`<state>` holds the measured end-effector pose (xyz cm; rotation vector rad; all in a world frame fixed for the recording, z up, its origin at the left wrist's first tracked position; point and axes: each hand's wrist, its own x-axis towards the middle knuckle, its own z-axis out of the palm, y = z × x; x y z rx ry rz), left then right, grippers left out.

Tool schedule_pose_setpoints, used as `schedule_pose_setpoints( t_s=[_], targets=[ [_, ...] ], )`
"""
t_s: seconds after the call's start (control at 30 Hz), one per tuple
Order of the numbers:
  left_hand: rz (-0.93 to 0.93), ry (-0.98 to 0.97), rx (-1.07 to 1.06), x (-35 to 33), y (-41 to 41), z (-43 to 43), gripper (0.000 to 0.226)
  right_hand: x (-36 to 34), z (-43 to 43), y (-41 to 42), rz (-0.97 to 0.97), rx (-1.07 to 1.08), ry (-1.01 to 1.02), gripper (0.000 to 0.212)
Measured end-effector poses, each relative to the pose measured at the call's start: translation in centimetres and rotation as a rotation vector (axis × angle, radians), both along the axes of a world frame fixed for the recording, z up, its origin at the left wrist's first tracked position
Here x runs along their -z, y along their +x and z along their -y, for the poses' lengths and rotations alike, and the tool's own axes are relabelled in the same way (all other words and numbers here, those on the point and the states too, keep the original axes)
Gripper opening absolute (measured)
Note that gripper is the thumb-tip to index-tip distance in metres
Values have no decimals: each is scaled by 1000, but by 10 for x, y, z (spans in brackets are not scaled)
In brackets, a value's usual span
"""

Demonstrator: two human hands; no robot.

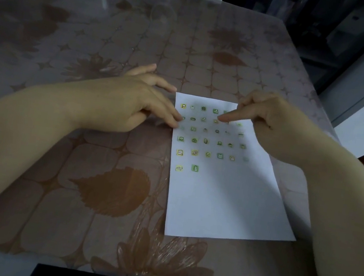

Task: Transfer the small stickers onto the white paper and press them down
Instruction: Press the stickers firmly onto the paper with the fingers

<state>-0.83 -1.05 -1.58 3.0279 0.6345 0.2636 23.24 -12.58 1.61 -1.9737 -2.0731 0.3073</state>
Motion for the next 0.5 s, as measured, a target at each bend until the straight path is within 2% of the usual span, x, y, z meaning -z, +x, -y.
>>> schedule_pose_setpoints(
  t_s=[0.17, 0.3, 0.37, 0.5],
  targets=[
    [20, -49, 26, -4, 1, 5, 70, 2, 0, -2, 95, -69, -118, 68],
    [27, -84, 36, -5, -2, 5, 60, -1, 2, -4, 154, -73, -86, 69],
    [48, -56, 109, -4, -5, 3, 48, -4, 3, -1, 140, -42, -70, 69],
    [125, -83, 147, -3, -5, 4, 52, -9, 4, 11, 83, 17, -85, 67]
  ],
)
